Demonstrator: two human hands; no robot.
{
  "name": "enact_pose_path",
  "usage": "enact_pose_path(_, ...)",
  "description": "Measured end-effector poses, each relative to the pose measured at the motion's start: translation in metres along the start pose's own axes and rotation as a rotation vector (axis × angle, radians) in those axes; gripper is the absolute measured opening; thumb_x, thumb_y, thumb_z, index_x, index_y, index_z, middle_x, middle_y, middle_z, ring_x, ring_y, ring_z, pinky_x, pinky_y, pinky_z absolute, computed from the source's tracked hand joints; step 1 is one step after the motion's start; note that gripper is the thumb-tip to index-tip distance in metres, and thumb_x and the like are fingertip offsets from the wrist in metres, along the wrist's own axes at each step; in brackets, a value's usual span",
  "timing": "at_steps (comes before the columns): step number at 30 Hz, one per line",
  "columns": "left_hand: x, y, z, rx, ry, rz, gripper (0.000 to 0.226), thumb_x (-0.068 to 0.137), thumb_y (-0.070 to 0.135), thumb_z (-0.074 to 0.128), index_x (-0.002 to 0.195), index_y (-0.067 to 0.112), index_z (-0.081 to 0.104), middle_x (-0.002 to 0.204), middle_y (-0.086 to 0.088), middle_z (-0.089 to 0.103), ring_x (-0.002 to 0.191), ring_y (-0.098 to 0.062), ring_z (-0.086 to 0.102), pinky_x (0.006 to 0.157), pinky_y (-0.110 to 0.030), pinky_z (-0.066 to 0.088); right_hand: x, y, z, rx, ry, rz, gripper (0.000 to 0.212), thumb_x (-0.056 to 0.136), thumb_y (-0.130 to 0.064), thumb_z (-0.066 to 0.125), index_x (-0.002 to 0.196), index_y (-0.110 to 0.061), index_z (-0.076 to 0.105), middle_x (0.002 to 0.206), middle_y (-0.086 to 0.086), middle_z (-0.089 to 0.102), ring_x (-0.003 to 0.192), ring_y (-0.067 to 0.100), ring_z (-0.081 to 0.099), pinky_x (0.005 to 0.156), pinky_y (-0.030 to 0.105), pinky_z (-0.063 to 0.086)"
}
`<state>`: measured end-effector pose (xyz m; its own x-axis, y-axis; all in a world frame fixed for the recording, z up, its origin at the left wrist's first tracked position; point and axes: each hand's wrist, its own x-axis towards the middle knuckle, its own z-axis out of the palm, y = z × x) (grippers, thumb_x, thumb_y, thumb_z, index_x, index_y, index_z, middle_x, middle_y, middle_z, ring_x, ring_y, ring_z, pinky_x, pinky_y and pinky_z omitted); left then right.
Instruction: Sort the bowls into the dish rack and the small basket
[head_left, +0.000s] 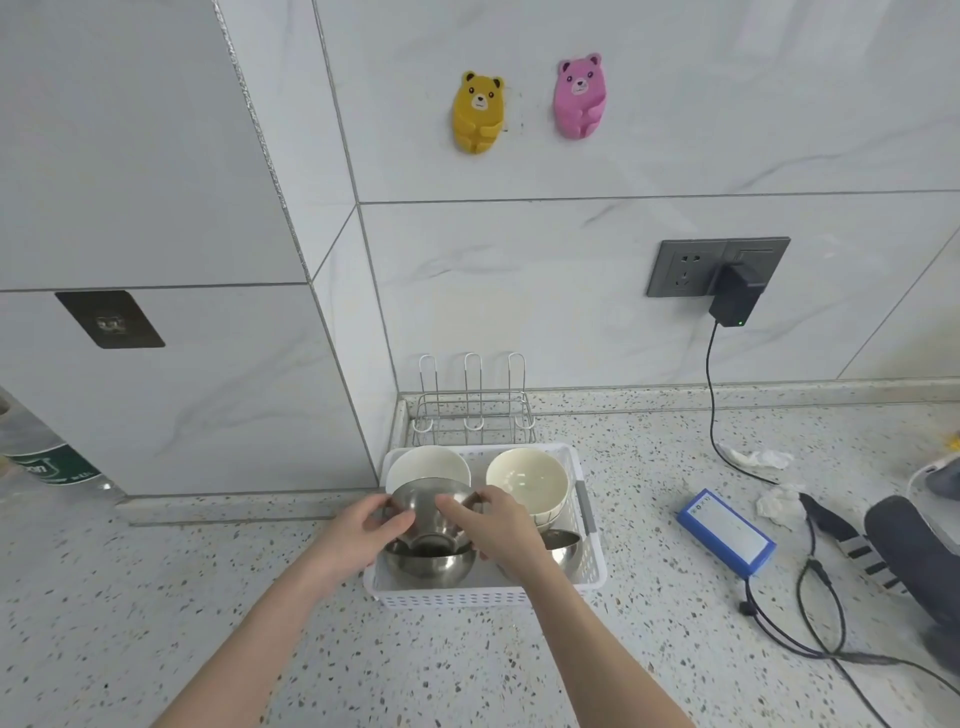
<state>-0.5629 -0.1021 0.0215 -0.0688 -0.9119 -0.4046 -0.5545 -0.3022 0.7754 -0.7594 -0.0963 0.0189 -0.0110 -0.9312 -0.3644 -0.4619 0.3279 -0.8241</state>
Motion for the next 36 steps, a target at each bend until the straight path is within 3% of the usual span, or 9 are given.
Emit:
enact_pose_path(4, 0.001, -0.004, 0.000, -0.026, -0.025, -0.009, 0.032, 0.091, 0.045, 0.063, 0.120, 0.038, 0.051, 0.106, 0.020, 0.059, 0.097, 0.003, 0.055, 0.073, -0.021, 0.047, 0.001, 0.005, 0.000, -0.020, -0.010, -0.004, 0.054, 0.068, -0.073, 0.060, 0.091, -0.024, 0.059, 0.086, -0.003, 0.074, 0.075, 0.016, 0.065, 0.081, 0.042, 0.057)
enact_pose_path(10, 0.003, -0.015, -0.001, -0.013, 0.013, 0.038, 0.038, 0.087, 0.042, 0.070, 0.122, 0.034, 0.057, 0.114, 0.015, 0.062, 0.111, -0.004, 0.057, 0.102, -0.039, 0.048, 0.001, 0.005, 0.001, -0.082, -0.018, -0.013, 0.055, 0.070, -0.072, 0.060, 0.095, -0.023, 0.059, 0.087, -0.004, 0.073, 0.080, 0.021, 0.070, 0.083, 0.043, 0.057)
enact_pose_path(15, 0.003, -0.019, -0.001, 0.039, 0.015, 0.045, 0.041, 0.084, 0.036, 0.076, 0.121, 0.028, 0.061, 0.115, 0.016, 0.062, 0.111, -0.004, 0.055, 0.098, -0.033, 0.043, 0.001, 0.006, 0.004, -0.159, -0.036, 0.010, 0.060, 0.069, -0.072, 0.062, 0.106, -0.025, 0.057, 0.091, -0.007, 0.071, 0.083, 0.020, 0.070, 0.084, 0.041, 0.056)
enact_pose_path(20, 0.003, -0.025, 0.001, 0.035, 0.027, 0.073, 0.022, 0.084, 0.027, 0.077, 0.102, 0.033, 0.066, 0.107, 0.020, 0.066, 0.109, 0.003, 0.056, 0.094, -0.029, 0.042, -0.001, 0.008, 0.011, -0.240, -0.039, 0.004, 0.057, 0.073, -0.064, 0.065, 0.115, -0.027, 0.055, 0.104, -0.012, 0.065, 0.100, 0.013, 0.063, 0.088, 0.038, 0.052)
enact_pose_path(25, -0.001, -0.028, 0.006, 0.008, 0.033, 0.099, 0.024, 0.085, 0.023, 0.076, 0.106, 0.032, 0.068, 0.108, 0.020, 0.068, 0.107, 0.003, 0.058, 0.094, -0.025, 0.042, -0.009, 0.010, 0.012, -0.217, -0.078, -0.003, 0.043, 0.079, -0.059, 0.057, 0.110, -0.030, 0.053, 0.084, -0.018, 0.061, 0.058, 0.009, 0.071, 0.082, 0.041, 0.056)
enact_pose_path(28, -0.006, -0.031, 0.006, -0.014, 0.045, 0.113, 0.028, 0.088, 0.021, 0.072, 0.112, 0.034, 0.065, 0.113, 0.023, 0.063, 0.110, 0.004, 0.055, 0.096, -0.024, 0.041, -0.015, 0.011, 0.010, -0.201, -0.054, -0.013, 0.050, 0.082, -0.051, 0.055, 0.128, -0.032, 0.048, 0.083, -0.008, 0.073, 0.059, 0.008, 0.071, 0.084, 0.041, 0.056)
enact_pose_path(31, -0.014, -0.036, 0.006, -0.040, 0.099, 0.123, 0.024, 0.095, 0.025, 0.063, 0.118, 0.033, 0.060, 0.114, 0.020, 0.060, 0.102, -0.003, 0.059, 0.088, -0.023, 0.044, -0.028, 0.013, 0.009, -0.190, 0.000, -0.026, 0.059, 0.087, -0.043, 0.053, 0.143, -0.030, 0.036, 0.078, -0.005, 0.070, 0.060, 0.007, 0.070, 0.078, 0.034, 0.056)
enact_pose_path(34, -0.024, -0.040, -0.001, -0.116, 0.138, 0.085, 0.018, 0.100, 0.033, 0.052, 0.117, 0.033, 0.058, 0.107, 0.003, 0.065, 0.085, -0.017, 0.065, 0.072, -0.024, 0.048, -0.040, 0.016, 0.010, -0.142, 0.068, -0.036, 0.057, 0.092, -0.040, 0.051, 0.145, -0.027, 0.034, 0.095, -0.013, 0.061, 0.058, 0.008, 0.070, 0.073, 0.031, 0.056)
enact_pose_path(36, -0.032, -0.047, -0.006, -0.189, 0.158, 0.060, 0.017, 0.101, 0.034, 0.050, 0.115, 0.033, 0.060, 0.101, -0.005, 0.068, 0.085, -0.019, 0.065, 0.069, -0.026, 0.047, -0.050, 0.019, 0.012, -0.066, 0.099, -0.041, 0.054, 0.092, -0.035, 0.051, 0.144, -0.028, 0.036, 0.111, -0.013, 0.064, 0.072, 0.011, 0.071, 0.078, 0.036, 0.058)
